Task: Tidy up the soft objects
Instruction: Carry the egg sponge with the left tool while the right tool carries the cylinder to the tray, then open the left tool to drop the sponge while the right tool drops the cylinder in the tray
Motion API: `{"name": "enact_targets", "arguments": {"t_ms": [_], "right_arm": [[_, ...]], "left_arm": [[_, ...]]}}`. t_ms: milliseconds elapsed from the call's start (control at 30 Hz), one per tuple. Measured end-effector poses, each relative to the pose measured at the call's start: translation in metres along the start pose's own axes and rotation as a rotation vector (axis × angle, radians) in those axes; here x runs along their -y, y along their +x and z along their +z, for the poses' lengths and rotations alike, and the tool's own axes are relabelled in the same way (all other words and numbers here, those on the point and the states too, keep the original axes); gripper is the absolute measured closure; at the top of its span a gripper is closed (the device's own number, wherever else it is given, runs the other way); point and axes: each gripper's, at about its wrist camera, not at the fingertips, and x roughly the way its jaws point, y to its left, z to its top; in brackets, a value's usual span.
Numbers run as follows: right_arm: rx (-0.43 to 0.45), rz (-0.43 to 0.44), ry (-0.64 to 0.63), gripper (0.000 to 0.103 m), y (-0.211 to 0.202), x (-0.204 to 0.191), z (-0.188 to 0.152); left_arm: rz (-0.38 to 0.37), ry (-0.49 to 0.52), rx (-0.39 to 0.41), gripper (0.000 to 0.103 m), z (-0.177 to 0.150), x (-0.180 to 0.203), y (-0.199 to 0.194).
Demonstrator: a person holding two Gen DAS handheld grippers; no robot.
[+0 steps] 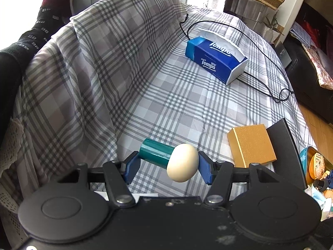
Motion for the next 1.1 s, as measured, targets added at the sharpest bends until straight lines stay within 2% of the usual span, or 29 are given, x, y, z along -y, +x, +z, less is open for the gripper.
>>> {"name": "enact_targets", "arguments": {"t_ms": [133,300,567,800,1100], "right_arm": [[0.064,-0.015,0.085,0.073,-0.033,0.036,-0.005],[0.157,-0.094,0.199,0.073,-0.071,0.089,-0.011],[0.262,-0.236,0.390,0.073,-0.117,0.175,-0.023],[0.268,-0.363,0.539,0.073,-0.141,0.242,-0.037],[0.244,-0.445,0.623,0.073,-0.146,0.291,-0.040]], "left_arm": [[-0.021,0.071,-0.017,0.047,-0.009,0.021,0.000],[-0.069,0.155,-0.045,0.047,-0.020,0.061,-0.004],[-0.213,0.294,-0.088,0.047,-0.031,0.150,-0.015],[-0.285,0.387,-0.118,0.046,-0.036,0.228,-0.012],[-0.288,0.465,-0.162,0.046,-0.046,0.297,0.017]]}}
